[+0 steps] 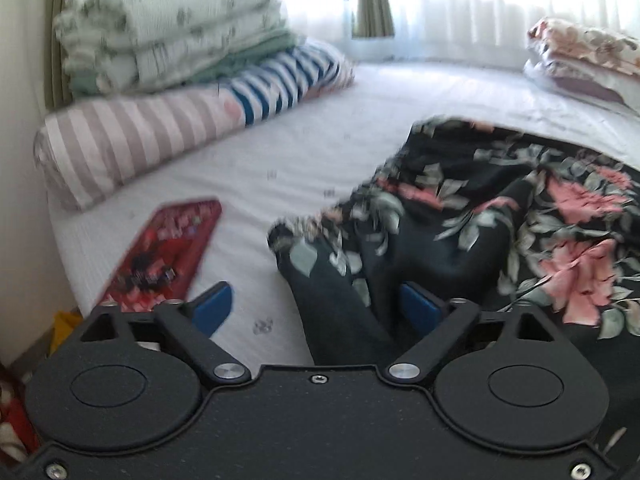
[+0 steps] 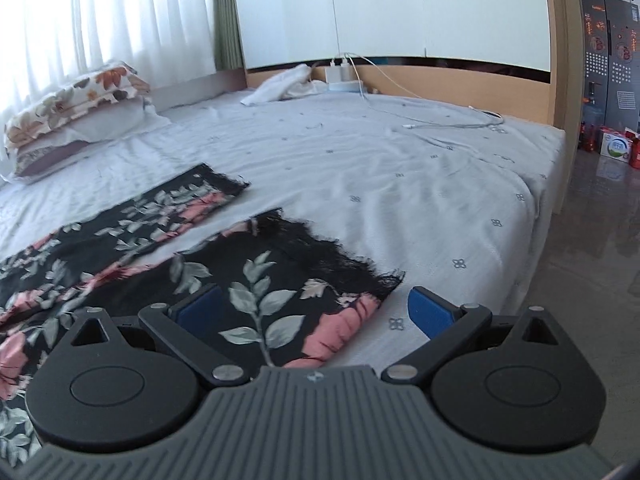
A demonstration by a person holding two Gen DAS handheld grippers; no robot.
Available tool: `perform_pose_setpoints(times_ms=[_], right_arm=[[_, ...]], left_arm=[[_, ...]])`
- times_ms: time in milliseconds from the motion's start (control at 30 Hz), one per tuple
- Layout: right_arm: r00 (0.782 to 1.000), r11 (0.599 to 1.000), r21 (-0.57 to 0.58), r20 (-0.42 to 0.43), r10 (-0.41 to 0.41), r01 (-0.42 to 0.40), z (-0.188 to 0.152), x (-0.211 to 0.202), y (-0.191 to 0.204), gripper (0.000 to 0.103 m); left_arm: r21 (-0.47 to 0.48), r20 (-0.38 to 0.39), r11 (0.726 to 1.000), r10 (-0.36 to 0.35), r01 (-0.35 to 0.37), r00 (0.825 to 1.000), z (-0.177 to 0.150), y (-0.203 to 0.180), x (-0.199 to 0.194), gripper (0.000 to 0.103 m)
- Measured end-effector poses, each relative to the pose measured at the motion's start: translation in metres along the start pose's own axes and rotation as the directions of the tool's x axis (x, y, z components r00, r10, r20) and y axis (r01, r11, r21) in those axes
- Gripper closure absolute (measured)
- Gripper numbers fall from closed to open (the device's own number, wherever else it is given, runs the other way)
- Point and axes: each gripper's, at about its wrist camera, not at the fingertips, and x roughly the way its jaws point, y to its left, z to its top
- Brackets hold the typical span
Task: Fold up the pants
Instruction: 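Grasp the waistband with the left gripper while the right gripper grasps the lace-trimmed hem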
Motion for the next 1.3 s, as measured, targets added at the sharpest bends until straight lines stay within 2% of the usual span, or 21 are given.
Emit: perform_pose_setpoints(times_ms=[67, 133, 200, 267, 333, 367, 400, 500, 633, 733, 900, 967, 1033, 1067, 1100, 1133, 1167, 1300], right_arm=[[1.0, 1.0, -0.007, -0.024, -0.009, 0.009, -0.001, 0.01, -0.003, 0.0], [0.999, 1.0, -0.01, -0.043, -0.005, 0.005, -0.004, 0.018, -0.003, 0.0], [0.999, 1.0, -0.012, -0.047, -0.003, 0.002, -0.006, 0.026, -0.003, 0.0], [0.998, 1.0, -0.01, -0.055, 0.007, -0.008, -0.005, 0.033, -0.002, 0.0], [0.998, 0.999, 0.019, -0.058, 0.035, -0.034, -0.004, 0.039, -0.004, 0.005], [0.998, 0.999, 0.044, -0.049, 0.033, -0.031, -0.004, 0.039, -0.005, 0.013], [0.999, 0.998, 0.059, -0.027, 0.022, -0.02, -0.003, 0.036, -0.005, 0.016], [0.999, 1.0, 0.018, 0.045, -0.006, 0.005, 0.0, 0.022, 0.0, 0.016], [1.0, 1.0, 0.019, 0.001, -0.02, 0.02, 0.004, 0.026, -0.006, 0.016], [0.999, 0.997, 0.059, -0.019, -0.049, 0.05, 0.0, 0.031, -0.02, 0.016], [1.0, 0.998, 0.066, -0.021, -0.003, 0.004, -0.009, 0.034, -0.03, 0.011], [0.999, 0.996, 0.071, -0.012, 0.046, -0.045, -0.011, 0.036, -0.029, 0.011], [0.995, 0.989, 0.104, 0.0, 0.101, -0.101, -0.012, 0.039, -0.028, 0.022], [0.993, 0.986, 0.122, 0.007, 0.118, -0.117, -0.012, 0.04, -0.027, 0.036], [0.993, 0.984, 0.131, 0.006, 0.119, -0.118, -0.011, 0.041, -0.026, 0.058], [0.994, 0.986, 0.132, -0.001, 0.107, -0.106, -0.011, 0.043, -0.023, 0.071], [0.996, 0.988, 0.128, -0.002, 0.09, -0.089, -0.011, 0.043, -0.02, 0.09], [0.999, 0.993, 0.108, 0.033, 0.04, -0.044, -0.006, 0.036, -0.018, 0.098]], left_arm=[[-0.024, -0.034, 1.0, -0.005, 0.004, 0.999, -0.005, -0.001, 0.009, 0.032], [-0.045, -0.035, 0.999, -0.014, 0.013, 0.999, -0.009, -0.005, 0.009, 0.046], [-0.027, -0.018, 0.999, -0.033, 0.032, 0.999, -0.011, -0.009, 0.005, 0.084], [-0.01, -0.006, 0.999, -0.031, 0.031, 1.0, -0.007, -0.014, 0.001, 0.098], [0.004, 0.012, 1.0, -0.015, 0.015, 1.0, -0.004, -0.018, -0.003, 0.099], [0.007, 0.022, 1.0, -0.006, 0.006, 1.0, -0.001, -0.018, -0.005, 0.099], [0.009, 0.034, 1.0, 0.009, -0.01, 0.999, 0.0, -0.019, -0.007, 0.099], [0.003, 0.061, 0.999, 0.041, -0.042, 0.997, 0.008, -0.013, -0.012, 0.099], [0.002, 0.065, 0.997, 0.074, -0.074, 0.995, 0.01, -0.008, -0.013, 0.099], [0.009, 0.032, 0.995, 0.1, -0.1, 0.995, 0.004, -0.009, -0.01, 0.1], [0.015, 0.027, 0.992, 0.122, -0.122, 0.992, -0.001, -0.009, -0.01, 0.1], [0.008, 0.026, 0.992, 0.127, -0.127, 0.992, 0.001, -0.007, -0.01, 0.1], [0.004, 0.03, 0.991, 0.136, -0.136, 0.99, 0.003, -0.007, -0.012, 0.1], [0.005, 0.035, 0.99, 0.14, -0.141, 0.989, 0.004, -0.006, -0.013, 0.1], [0.006, 0.043, 0.989, 0.145, -0.146, 0.988, 0.005, -0.006, -0.015, 0.1], [0.009, 0.05, 0.989, 0.148, -0.149, 0.988, 0.006, -0.006, -0.017, 0.1], [0.011, 0.059, 0.988, 0.152, -0.153, 0.987, 0.007, -0.006, -0.018, 0.1], [0.015, 0.077, 0.988, 0.155, -0.156, 0.985, 0.011, -0.004, -0.024, 0.1]])
